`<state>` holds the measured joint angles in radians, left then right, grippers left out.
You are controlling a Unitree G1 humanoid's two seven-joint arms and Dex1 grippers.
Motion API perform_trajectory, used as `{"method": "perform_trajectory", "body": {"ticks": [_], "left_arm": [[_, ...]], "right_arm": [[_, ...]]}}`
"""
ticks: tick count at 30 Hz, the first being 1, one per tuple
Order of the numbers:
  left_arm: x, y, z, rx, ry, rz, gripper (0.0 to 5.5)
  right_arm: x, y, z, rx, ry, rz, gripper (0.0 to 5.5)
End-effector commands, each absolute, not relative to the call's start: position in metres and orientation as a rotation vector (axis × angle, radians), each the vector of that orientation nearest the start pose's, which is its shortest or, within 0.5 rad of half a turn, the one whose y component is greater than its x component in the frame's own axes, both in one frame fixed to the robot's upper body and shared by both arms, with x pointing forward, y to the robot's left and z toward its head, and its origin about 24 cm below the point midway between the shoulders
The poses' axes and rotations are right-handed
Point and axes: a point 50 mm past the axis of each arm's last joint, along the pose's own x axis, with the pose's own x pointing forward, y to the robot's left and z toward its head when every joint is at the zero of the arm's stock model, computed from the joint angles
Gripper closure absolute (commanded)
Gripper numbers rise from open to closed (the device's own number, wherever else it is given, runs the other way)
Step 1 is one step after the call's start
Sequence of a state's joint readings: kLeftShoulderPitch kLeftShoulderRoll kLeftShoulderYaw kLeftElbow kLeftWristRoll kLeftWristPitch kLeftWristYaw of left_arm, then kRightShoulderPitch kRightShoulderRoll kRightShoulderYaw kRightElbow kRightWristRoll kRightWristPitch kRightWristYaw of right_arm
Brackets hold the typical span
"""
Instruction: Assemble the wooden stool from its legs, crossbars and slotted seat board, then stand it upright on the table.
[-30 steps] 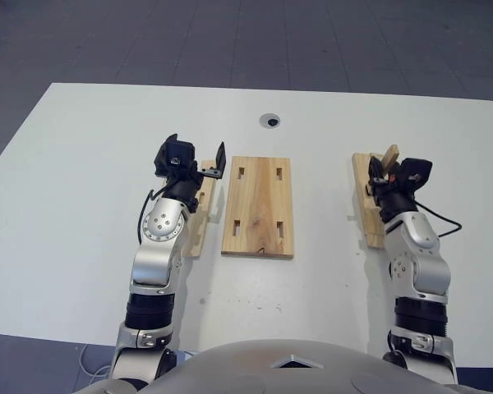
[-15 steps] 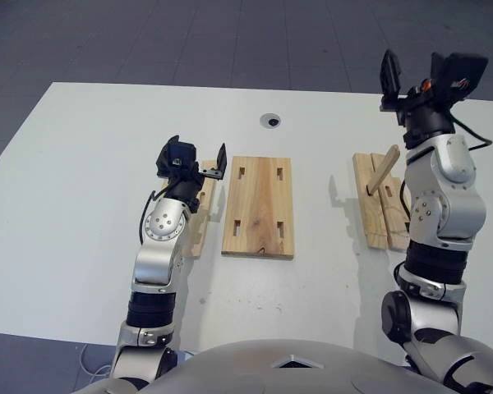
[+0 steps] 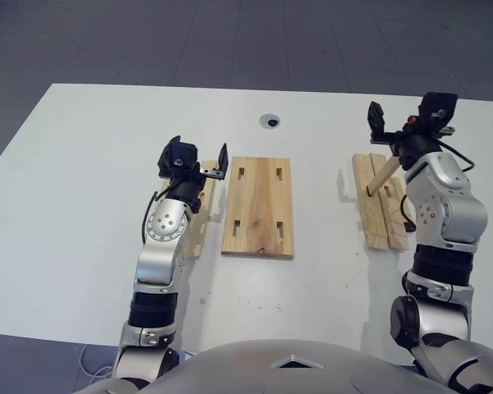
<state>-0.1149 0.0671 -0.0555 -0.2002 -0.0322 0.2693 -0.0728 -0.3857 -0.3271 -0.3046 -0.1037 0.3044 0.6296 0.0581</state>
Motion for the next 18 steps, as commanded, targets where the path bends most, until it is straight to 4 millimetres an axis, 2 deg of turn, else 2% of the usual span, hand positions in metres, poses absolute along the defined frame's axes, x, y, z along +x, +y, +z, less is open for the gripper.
{"method": "perform_trajectory", "body": {"ticks": [1,4,8,14,16,18], "left_arm": [[0.271,0.134,0.089,0.052,-0.031,-0.159,0.1],[0.27,0.131,0.091,0.048,-0.038,-0.165,0.1],[0.27,0.13,0.091,0.046,-0.037,-0.169,0.1],[0.271,0.13,0.091,0.047,-0.035,-0.17,0.1],[0.271,0.13,0.091,0.047,-0.036,-0.17,0.1],[0.271,0.13,0.091,0.047,-0.035,-0.17,0.1]], "right_arm": [[0.303,-0.228,0.124,0.184,0.118,-0.002,0.11],[0.305,-0.223,0.146,0.222,-0.044,0.09,0.11],[0.309,-0.23,0.174,0.227,-0.191,0.088,0.11],[0.313,-0.221,0.221,0.194,-0.352,0.141,0.11],[0.313,-0.218,0.226,0.197,-0.361,0.154,0.11],[0.315,-0.218,0.215,0.193,-0.31,0.155,0.11]]}}
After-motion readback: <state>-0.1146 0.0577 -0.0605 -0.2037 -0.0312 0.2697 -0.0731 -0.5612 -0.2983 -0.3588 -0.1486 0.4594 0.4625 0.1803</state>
